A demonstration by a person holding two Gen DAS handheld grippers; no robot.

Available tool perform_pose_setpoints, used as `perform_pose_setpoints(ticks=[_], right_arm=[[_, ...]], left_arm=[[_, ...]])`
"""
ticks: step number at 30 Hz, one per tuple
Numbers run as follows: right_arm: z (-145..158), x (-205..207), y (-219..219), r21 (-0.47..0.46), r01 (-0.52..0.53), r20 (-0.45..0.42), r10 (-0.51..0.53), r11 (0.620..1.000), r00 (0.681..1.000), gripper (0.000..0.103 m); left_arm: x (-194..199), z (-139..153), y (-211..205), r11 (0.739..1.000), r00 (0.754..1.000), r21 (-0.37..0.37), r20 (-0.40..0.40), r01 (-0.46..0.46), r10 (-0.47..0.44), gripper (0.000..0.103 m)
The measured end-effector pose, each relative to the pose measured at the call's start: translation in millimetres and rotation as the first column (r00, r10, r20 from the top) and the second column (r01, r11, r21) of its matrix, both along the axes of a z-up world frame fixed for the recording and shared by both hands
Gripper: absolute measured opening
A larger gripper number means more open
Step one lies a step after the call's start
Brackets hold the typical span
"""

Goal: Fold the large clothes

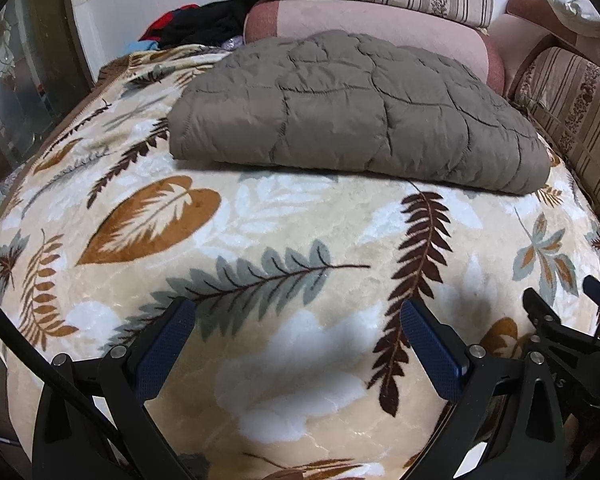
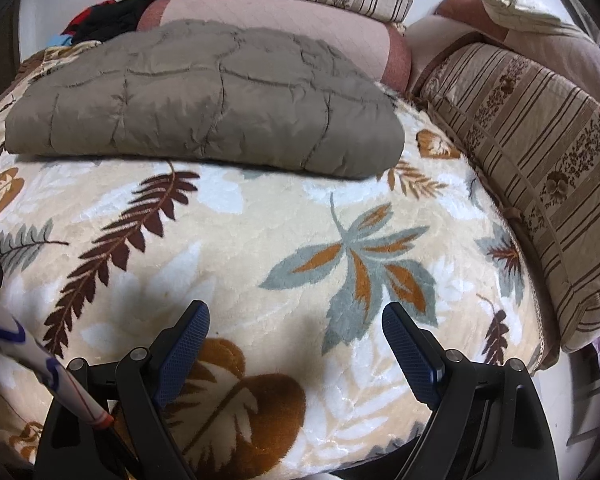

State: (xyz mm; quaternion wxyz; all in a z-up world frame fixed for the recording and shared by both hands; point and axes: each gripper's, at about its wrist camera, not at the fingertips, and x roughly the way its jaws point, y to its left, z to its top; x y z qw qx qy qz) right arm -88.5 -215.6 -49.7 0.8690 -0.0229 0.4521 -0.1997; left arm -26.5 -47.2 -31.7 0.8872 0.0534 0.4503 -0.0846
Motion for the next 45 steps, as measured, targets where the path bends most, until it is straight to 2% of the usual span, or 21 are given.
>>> perform_pose_setpoints(ticks=[3,8,25,45], right_arm=[[4,-2,0,-0.013,0.008,0.019,-0.008,1.000,1.000,0.091],[0,-1,-4,0.013,0.009,0.003,-0.009,1.000,1.000,0.091],[0,-3,-1,-0.003,-0.005,0.009,0.005,1.000,1.000,0.092],[-6,-1,-6,0.015,0.002,-0.003,-0.002,1.000,1.000,0.092]], left_arm=[[1,1,2,1.000,1.000,-0.002,0.002,-0.007,0.007,0.102],[-1,0,-2,1.000,1.000,0.008,0.004,0.009,-0.009,0.102],[-4,-5,-9,0.999,1.000,0.021,0.004,0.028,-0.028,0.102],[-1,-14,-9,0.999,0.999,0.018,-0.031,0.032,-0.032,0.102]])
